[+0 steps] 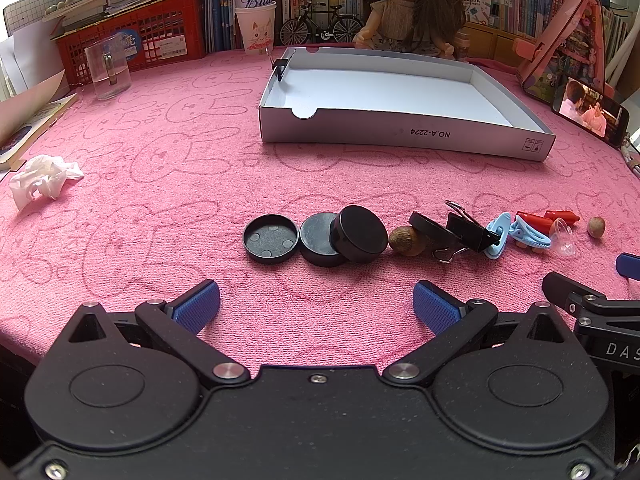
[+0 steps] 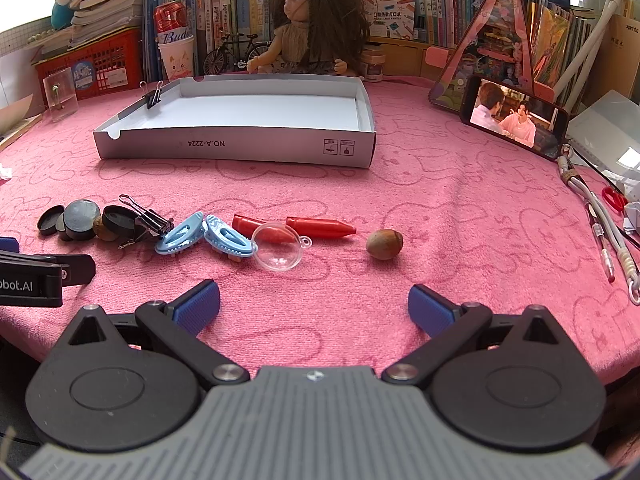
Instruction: Organize rigid objects
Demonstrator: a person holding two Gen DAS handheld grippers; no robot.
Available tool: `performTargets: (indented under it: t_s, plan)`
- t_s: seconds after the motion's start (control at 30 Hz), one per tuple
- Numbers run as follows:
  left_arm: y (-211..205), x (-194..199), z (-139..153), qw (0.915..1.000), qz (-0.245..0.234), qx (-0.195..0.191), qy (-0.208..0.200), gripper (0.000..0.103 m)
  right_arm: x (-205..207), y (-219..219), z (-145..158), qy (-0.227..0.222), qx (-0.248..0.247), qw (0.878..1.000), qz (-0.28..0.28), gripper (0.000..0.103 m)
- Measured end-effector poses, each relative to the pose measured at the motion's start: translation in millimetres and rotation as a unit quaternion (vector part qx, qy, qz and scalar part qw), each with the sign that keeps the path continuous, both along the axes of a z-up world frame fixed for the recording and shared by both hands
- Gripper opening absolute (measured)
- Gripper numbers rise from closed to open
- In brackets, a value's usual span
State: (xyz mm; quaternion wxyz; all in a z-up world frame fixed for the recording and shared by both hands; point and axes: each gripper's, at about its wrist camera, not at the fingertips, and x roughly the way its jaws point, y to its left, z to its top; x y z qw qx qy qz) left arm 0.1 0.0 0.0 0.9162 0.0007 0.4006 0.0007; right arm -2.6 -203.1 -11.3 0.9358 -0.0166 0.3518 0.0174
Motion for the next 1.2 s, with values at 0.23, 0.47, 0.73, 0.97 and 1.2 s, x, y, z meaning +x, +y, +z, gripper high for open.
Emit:
performTargets:
  t_s: [0.23, 0.47, 0.73, 0.97, 1.2]
  plan:
    - [0, 0, 0, 1.0000, 0.000, 0.000, 0.000, 0.103, -1, 0, 0, 0.000, 0.000, 1.000, 0.000, 0.103]
    - [0, 0, 0, 1.0000, 0.000, 0.000, 0.000, 0.103, 1, 5, -4, -0.001, 0.000, 1.000, 0.000, 0.103]
    - [1, -1, -4, 0.9997, -0.010, 0.002, -0.021, 0.103, -7, -10, -5, -0.024, 0.004, 1.000, 0.018, 0.103]
    - [7, -10, -6, 0.9989, -0.021, 0.001, -0.041, 0.103, -6, -8, -6, -0.035, 0.004, 0.999, 0.018, 0.103]
    - [18, -16, 1, 0.9972, -0.016, -0.001, -0.073, 0.069, -13, -9, -2, -0.063, 0.010, 0.998, 0.026, 0.100]
